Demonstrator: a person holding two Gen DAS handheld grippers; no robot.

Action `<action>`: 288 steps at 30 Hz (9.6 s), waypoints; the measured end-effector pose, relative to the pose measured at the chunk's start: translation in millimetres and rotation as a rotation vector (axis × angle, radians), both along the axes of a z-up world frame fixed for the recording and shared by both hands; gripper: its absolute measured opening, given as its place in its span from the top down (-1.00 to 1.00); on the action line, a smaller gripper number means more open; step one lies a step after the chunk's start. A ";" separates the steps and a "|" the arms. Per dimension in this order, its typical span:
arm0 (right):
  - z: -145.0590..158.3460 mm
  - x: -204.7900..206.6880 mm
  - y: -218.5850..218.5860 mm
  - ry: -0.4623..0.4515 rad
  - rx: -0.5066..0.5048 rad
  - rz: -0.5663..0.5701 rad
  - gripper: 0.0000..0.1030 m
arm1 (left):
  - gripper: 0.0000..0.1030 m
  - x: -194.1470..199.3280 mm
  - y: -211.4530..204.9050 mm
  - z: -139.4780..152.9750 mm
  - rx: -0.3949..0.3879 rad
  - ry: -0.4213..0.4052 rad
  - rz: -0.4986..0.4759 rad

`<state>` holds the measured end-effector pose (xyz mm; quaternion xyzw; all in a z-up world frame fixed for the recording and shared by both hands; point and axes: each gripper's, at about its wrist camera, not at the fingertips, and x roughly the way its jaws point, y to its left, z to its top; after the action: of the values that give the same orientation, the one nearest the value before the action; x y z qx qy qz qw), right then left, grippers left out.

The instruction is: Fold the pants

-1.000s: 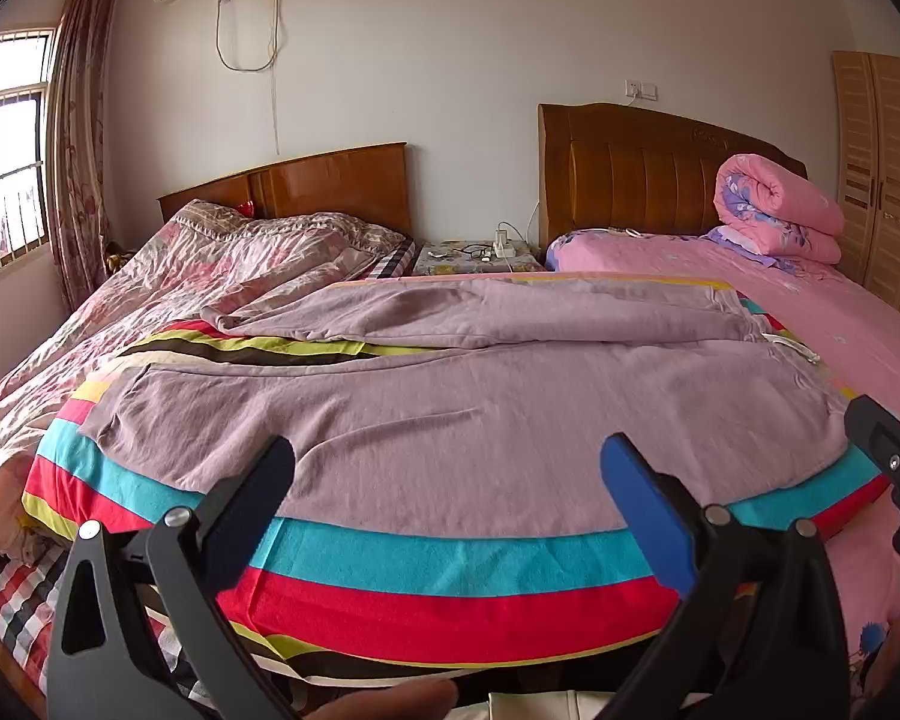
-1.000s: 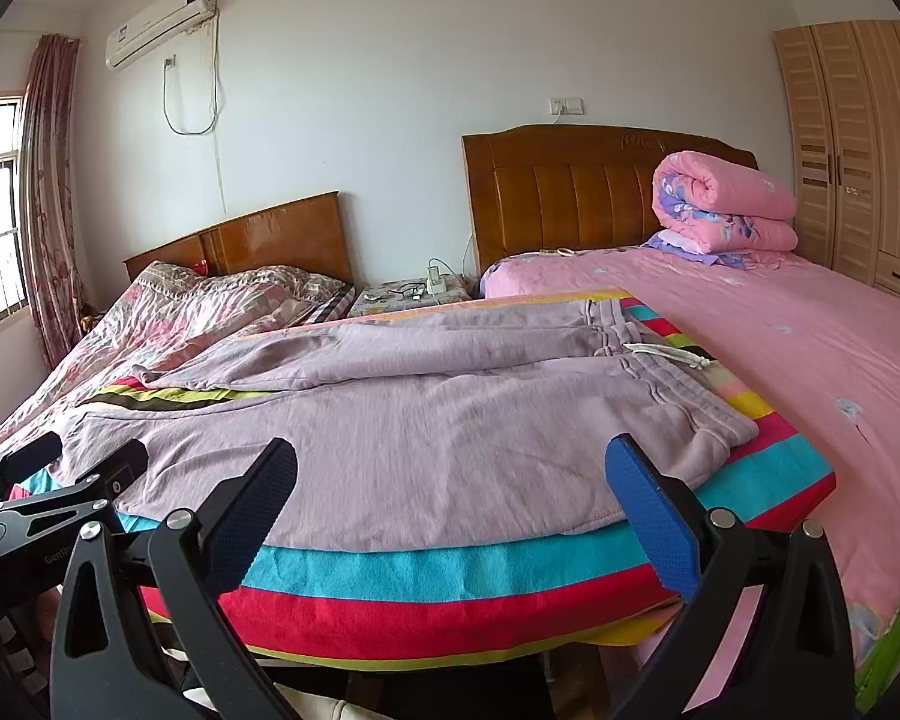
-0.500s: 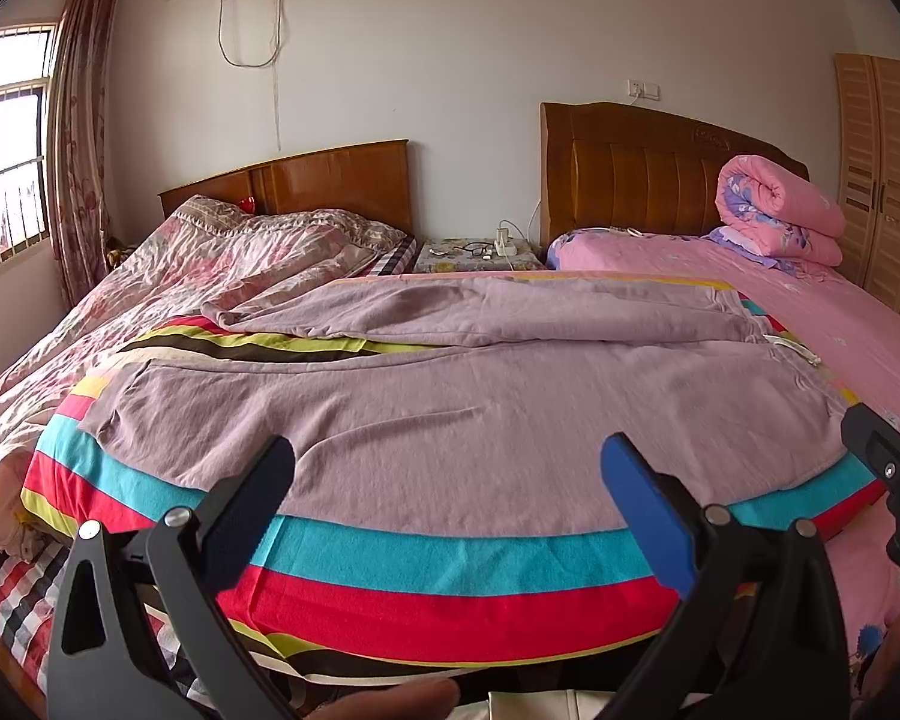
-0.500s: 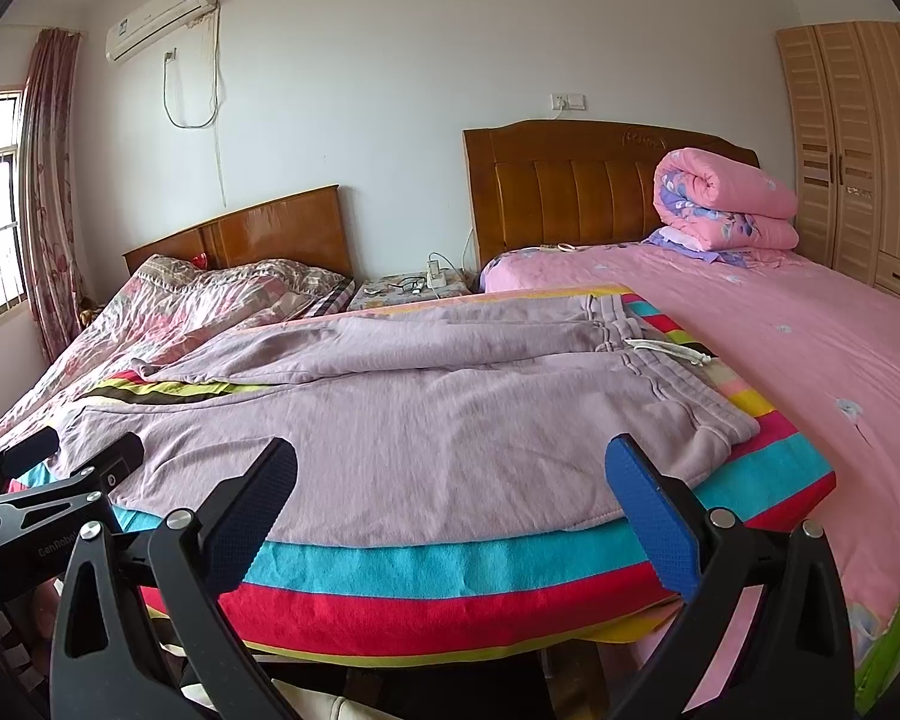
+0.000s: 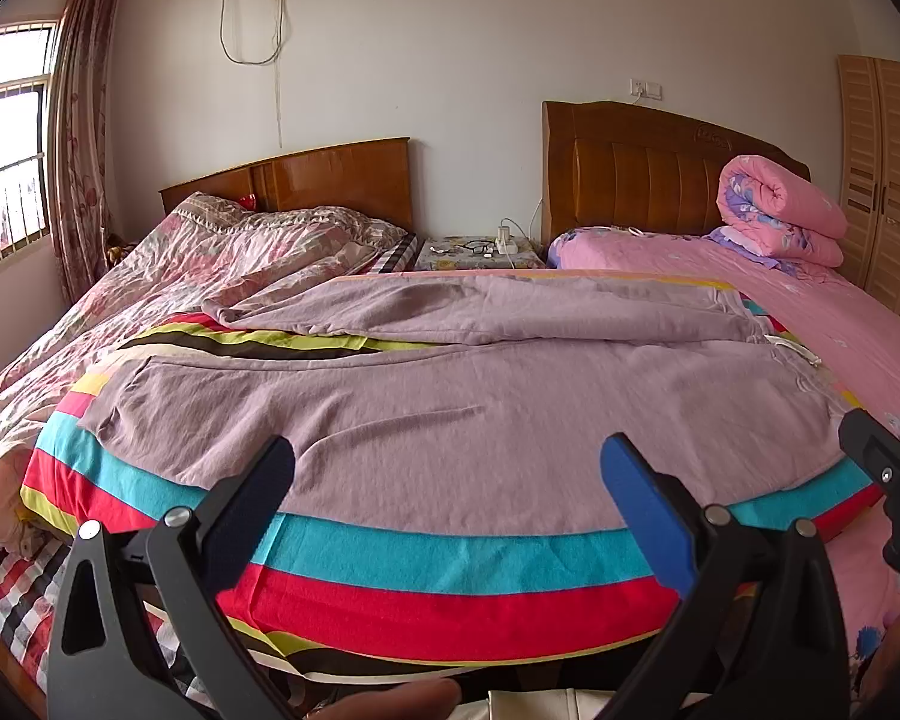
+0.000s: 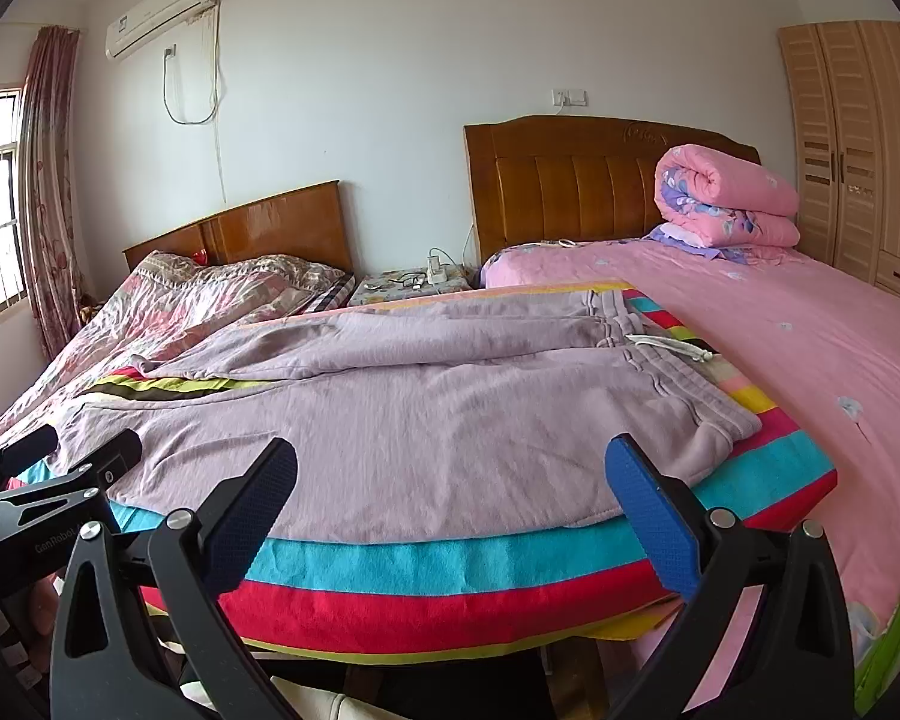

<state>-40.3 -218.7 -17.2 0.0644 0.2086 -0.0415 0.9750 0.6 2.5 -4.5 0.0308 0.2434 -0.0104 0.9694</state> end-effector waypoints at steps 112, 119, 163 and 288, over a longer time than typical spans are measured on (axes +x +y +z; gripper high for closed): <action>-17.9 240.3 -10.4 0.219 -0.388 0.532 0.72 | -0.71 416.4 17.6 -57.3 -0.791 0.716 -0.145; -47.1 201.3 -52.7 0.286 0.020 0.330 -0.17 | 0.57 372.7 14.0 -96.1 -0.709 0.755 -0.128; 47.1 239.0 -217.6 0.103 0.570 -0.024 0.81 | 0.86 355.1 102.6 38.4 -0.677 0.352 -0.154; -40.4 389.8 123.2 0.369 -0.553 1.202 0.94 | 0.90 343.9 15.9 -80.3 0.196 0.716 -0.540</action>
<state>349.5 -95.6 -57.5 -0.3219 0.3524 0.4446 0.7580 344.5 18.4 -84.8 0.1792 0.5461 -0.2496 0.7793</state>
